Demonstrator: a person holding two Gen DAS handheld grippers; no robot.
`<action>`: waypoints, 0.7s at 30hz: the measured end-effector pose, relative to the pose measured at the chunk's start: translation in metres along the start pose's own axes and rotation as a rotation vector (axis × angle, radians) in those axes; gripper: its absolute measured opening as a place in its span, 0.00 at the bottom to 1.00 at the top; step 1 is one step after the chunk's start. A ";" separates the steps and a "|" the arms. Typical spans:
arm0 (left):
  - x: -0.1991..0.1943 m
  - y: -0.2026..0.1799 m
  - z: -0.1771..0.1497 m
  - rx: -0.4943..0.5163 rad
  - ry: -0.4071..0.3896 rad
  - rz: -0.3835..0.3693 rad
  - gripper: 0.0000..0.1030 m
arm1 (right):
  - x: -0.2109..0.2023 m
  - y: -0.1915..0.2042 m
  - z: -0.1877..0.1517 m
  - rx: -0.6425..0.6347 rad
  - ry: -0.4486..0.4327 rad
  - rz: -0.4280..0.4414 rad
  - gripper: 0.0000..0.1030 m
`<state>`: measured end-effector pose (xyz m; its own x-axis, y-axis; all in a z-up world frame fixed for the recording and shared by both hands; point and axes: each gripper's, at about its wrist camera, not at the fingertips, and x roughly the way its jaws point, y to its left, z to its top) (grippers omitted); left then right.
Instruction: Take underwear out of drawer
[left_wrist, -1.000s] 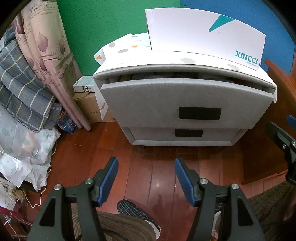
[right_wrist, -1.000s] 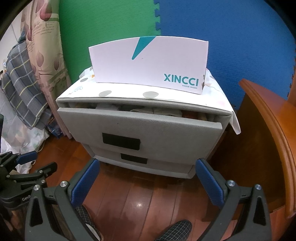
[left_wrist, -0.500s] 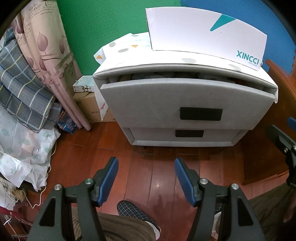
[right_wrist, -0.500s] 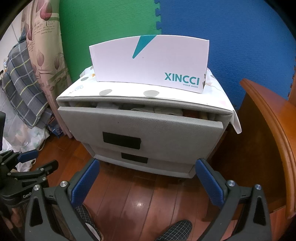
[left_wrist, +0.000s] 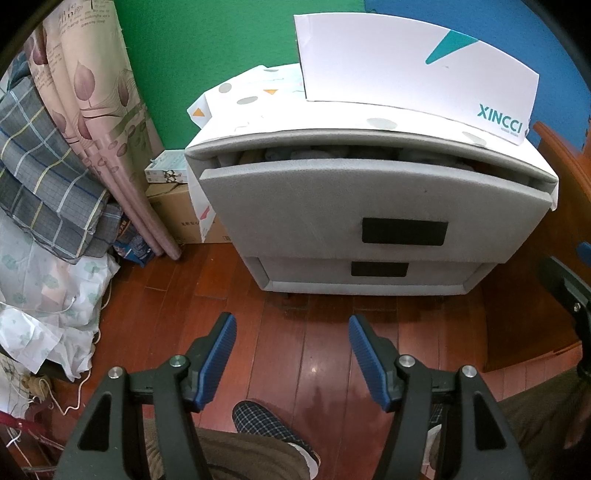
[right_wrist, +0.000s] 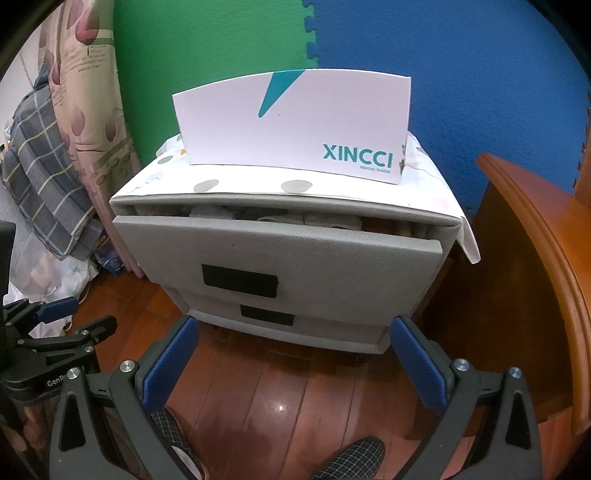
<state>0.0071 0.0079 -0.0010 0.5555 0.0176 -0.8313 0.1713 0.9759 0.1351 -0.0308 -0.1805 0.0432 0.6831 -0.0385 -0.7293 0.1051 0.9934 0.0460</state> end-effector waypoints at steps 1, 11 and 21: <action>0.000 0.002 0.001 -0.009 0.001 -0.008 0.63 | 0.000 -0.001 0.000 0.004 0.001 -0.001 0.99; 0.008 0.026 0.029 -0.113 0.005 -0.079 0.63 | -0.001 -0.019 0.002 0.077 -0.003 -0.016 0.99; 0.024 0.060 0.074 -0.303 0.012 -0.185 0.63 | 0.002 -0.029 0.003 0.120 0.009 -0.015 1.00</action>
<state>0.0907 0.0507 0.0266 0.5276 -0.1643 -0.8334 0.0180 0.9831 -0.1824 -0.0307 -0.2095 0.0425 0.6745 -0.0520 -0.7364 0.2015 0.9726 0.1158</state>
